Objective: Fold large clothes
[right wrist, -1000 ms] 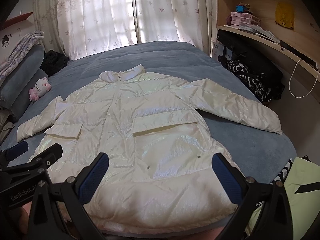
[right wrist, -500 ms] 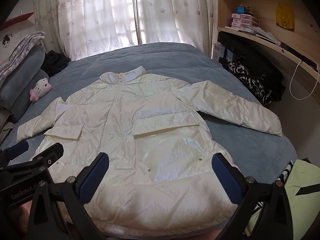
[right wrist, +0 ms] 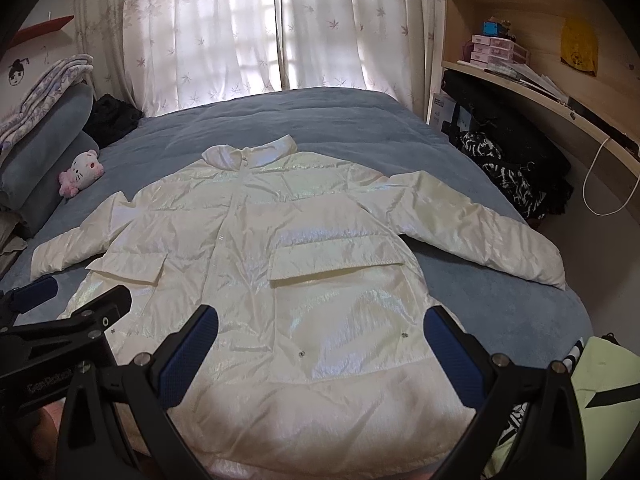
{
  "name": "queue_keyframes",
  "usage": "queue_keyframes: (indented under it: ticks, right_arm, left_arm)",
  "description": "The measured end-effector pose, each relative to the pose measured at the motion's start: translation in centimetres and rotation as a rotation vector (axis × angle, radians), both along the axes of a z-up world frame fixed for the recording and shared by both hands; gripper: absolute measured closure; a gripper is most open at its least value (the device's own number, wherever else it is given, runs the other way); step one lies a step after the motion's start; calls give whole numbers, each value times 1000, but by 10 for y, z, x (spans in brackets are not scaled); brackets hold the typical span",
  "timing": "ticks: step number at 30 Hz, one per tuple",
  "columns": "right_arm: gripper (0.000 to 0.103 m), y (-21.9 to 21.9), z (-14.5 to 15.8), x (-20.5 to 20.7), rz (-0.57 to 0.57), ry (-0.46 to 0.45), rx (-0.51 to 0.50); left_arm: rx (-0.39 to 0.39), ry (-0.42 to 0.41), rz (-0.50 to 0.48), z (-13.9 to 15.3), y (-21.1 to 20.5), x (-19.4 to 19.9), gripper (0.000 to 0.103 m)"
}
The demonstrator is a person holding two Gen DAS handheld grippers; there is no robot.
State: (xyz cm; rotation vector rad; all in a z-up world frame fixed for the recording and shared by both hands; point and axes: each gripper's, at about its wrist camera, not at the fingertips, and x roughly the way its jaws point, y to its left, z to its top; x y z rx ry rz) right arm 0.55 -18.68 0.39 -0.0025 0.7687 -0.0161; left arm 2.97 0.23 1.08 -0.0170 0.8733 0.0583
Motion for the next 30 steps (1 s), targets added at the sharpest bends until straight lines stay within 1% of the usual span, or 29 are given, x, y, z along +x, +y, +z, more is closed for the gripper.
queue_keyframes:
  ticks: [5,9,12,14,19,21,23,28,30]
  right_arm:
    - [0,0,11,9,10,-7,4]
    - [0,-3,26,17,17,-18,17]
    - [0,-5,39,26,21,-32,11]
    - [0,-9,48,32,20,-41,-7]
    - [0,-26,64,46,14,-70,-33]
    - [0,-40,69,52,-14,-84,-49]
    - [0,-56,71,59,-36,-86,-42]
    - [1,-115,61,83,-137,-24,54]
    - [3,-144,52,92,-189,6,98]
  left_arm:
    - [2,-22,-13,8,-3,12,2]
    - [-47,-37,-40,22,-4,26,2]
    - [-75,-68,-58,32,-7,35,2]
    - [-81,-86,-73,40,-13,42,2]
    - [-68,-120,-98,54,-31,61,1]
    - [-68,-134,-110,57,-40,69,1]
    - [-61,-143,-119,58,-51,79,1]
    - [-35,-158,-152,56,-91,109,1]
    - [-23,-139,-173,49,-108,122,1]
